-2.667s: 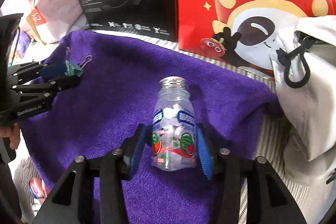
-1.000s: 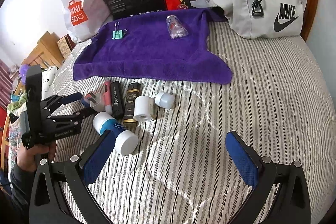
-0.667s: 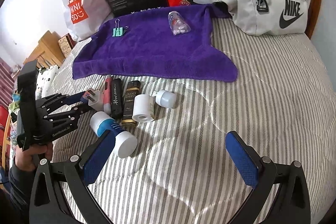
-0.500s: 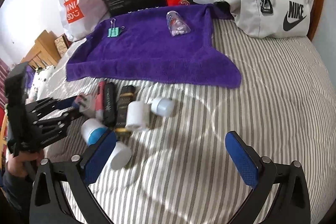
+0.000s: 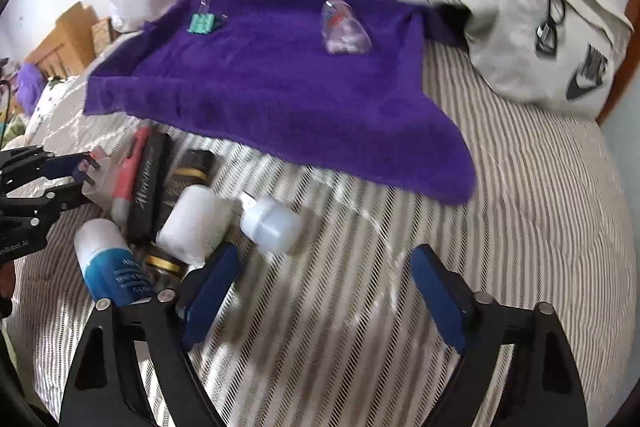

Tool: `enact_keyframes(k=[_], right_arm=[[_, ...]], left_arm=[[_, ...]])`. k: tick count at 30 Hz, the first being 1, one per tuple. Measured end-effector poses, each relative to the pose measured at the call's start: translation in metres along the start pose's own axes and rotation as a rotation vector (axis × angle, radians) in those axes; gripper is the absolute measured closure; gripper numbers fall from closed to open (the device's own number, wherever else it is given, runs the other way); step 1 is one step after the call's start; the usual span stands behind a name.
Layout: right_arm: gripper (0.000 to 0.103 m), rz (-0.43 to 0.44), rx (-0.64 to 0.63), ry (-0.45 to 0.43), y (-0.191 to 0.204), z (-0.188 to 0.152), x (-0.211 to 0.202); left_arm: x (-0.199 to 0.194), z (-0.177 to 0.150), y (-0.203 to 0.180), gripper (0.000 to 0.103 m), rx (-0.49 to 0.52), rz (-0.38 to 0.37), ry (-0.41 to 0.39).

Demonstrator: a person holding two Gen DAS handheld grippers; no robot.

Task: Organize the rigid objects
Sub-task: 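Grasp the red-lidded lip balm tin with the left gripper while the right gripper grasps the small white cap, then carry the tin and the white cap onto the purple towel and open both grippers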

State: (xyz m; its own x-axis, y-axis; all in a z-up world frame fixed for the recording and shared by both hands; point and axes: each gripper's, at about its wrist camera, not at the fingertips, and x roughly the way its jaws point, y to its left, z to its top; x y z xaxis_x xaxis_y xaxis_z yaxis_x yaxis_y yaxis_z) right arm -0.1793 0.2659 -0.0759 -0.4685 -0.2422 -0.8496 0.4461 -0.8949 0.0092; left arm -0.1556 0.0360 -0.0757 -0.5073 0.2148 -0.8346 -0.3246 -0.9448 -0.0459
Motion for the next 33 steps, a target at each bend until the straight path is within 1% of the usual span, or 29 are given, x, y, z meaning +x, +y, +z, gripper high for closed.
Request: enact_keyframes(k=[1, 4, 6, 7, 9, 12, 17, 21, 27, 30, 33], right_arm=[[0.023, 0.009, -0.005, -0.007, 0.001, 0.001, 0.001], [0.030, 0.020, -0.043, -0.027, 0.002, 0.004, 0.002], [0.046, 0.030, -0.068, -0.037, 0.005, 0.005, 0.001], [0.049, 0.041, -0.077, -0.035, 0.006, 0.006, 0.000], [0.062, 0.061, -0.096, -0.036, 0.010, 0.008, 0.001], [0.073, 0.075, -0.104, -0.032, 0.013, 0.009, 0.000], [0.073, 0.102, -0.067, -0.024, 0.009, 0.010, 0.000], [0.073, 0.124, -0.036, -0.017, 0.004, 0.008, -0.003], [0.073, 0.136, -0.015, -0.010, 0.001, 0.003, -0.012], [0.073, 0.119, -0.020, -0.012, 0.000, 0.002, -0.016], [0.073, 0.150, -0.003, -0.018, -0.003, 0.001, -0.022]], left_arm=[[0.000, 0.000, 0.000, 0.068, 0.001, 0.001, 0.000], [-0.001, -0.001, 0.000, 0.068, 0.001, 0.002, -0.002], [-0.001, 0.000, -0.001, 0.068, -0.003, 0.002, -0.001], [-0.001, 0.000, -0.001, 0.068, -0.005, 0.001, -0.001], [-0.001, 0.000, -0.001, 0.068, -0.006, 0.000, 0.000], [-0.001, 0.000, 0.001, 0.068, -0.018, -0.010, -0.002], [-0.003, -0.003, 0.006, 0.068, -0.056, -0.026, -0.003], [-0.009, -0.007, 0.013, 0.068, -0.075, -0.011, 0.002], [-0.022, -0.012, 0.025, 0.068, -0.116, -0.003, -0.012], [-0.031, -0.011, 0.030, 0.068, -0.134, -0.007, -0.026], [-0.038, -0.006, 0.033, 0.068, -0.133, 0.006, -0.037]])
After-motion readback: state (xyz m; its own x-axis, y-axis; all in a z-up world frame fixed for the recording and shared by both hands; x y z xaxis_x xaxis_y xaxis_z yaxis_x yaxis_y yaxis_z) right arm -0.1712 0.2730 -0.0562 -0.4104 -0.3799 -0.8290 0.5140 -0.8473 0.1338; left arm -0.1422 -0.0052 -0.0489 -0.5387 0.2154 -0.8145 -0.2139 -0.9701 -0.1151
